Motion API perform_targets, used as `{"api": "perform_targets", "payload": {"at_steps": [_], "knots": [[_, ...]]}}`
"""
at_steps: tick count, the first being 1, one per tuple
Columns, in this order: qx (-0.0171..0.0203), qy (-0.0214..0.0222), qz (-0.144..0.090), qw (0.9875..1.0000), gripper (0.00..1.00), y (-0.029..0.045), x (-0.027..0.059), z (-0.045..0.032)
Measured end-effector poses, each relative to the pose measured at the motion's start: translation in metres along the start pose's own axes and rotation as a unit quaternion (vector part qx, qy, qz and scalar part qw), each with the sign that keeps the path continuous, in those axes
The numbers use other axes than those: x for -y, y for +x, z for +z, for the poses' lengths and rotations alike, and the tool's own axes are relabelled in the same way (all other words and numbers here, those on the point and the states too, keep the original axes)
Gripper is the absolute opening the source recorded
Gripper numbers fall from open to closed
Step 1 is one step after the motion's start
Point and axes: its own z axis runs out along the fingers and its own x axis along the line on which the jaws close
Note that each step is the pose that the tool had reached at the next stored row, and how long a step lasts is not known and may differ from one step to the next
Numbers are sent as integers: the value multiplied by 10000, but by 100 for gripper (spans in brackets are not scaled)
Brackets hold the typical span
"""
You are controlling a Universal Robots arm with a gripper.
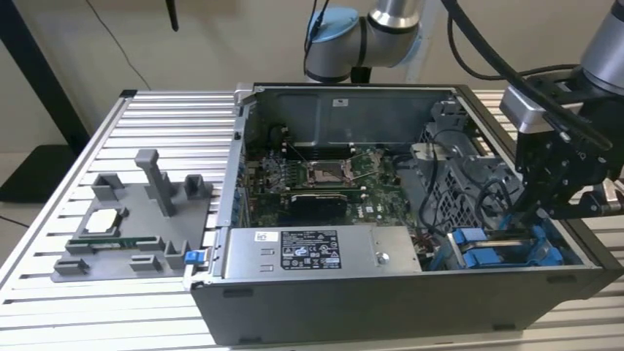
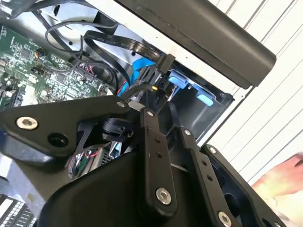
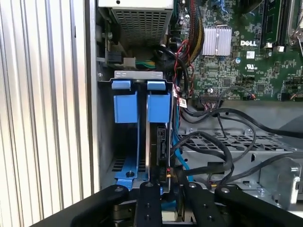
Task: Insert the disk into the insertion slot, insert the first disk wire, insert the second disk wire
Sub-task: 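Insert the first disk wire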
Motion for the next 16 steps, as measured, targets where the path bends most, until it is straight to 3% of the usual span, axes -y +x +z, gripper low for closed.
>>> {"api": "perform_targets", "payload": {"at_steps": [4, 7, 16], "knots": [[-1, -34, 2, 10000, 100, -2, 18, -53], [-1, -90, 4, 10000, 100, -3, 42, -89], [-6, -440, 15, 9990, 100, -7, 218, -93]]}}
